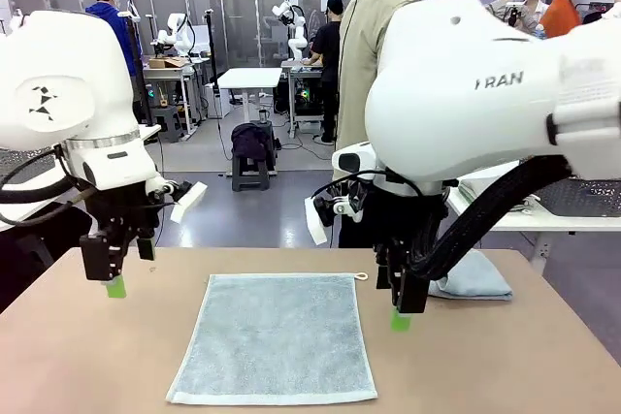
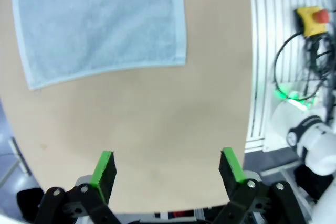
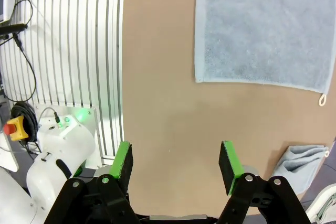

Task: Fold the towels and place them in the basket.
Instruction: When a person lays out a Towel with hook on the table, fold it in half twice.

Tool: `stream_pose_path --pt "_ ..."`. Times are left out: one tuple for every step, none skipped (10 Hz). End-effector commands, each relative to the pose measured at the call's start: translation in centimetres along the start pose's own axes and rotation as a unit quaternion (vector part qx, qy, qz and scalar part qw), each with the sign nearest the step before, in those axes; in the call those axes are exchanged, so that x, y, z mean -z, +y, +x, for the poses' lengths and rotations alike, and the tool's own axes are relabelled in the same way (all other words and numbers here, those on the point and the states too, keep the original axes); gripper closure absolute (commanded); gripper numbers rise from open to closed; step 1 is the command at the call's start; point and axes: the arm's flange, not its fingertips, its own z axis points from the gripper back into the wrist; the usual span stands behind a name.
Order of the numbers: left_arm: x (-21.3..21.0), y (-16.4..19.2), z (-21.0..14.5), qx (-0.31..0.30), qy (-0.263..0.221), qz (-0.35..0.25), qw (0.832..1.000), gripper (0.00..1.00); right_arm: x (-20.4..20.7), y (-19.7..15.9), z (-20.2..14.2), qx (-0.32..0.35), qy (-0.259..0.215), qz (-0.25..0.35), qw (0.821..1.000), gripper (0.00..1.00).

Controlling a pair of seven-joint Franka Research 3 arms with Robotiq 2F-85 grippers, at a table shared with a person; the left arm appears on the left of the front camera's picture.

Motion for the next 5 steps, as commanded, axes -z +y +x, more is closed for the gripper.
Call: stream_pose_path --pt "1.8 -1.5 0.8 -0.001 -0.041 -0.005 0.999 0.0 2.3 -0.4 0.5 -0.007 -0.023 0.003 1.0 0.17" --pt "3.0 -2.1 1.3 0.0 -0.053 -0.01 0.999 0.0 3.5 -0.1 0.8 0.001 -0.019 -0.004 1.0 0.17" --pt "4.3 -2.6 1.6 -0.005 -0.055 -0.013 0.998 0.0 4.5 0.3 1.0 0.005 -0.018 -0.01 1.0 0.17" --pt "5.6 -3.3 2.0 -0.009 -0.057 -0.013 0.998 0.0 5.4 0.7 1.2 0.006 -0.023 -0.011 1.0 0.17" --pt "7.2 -4.2 2.6 -0.018 -0.056 -0.005 0.998 0.0 6.6 0.9 1.3 0.017 -0.008 -0.018 1.0 0.17"
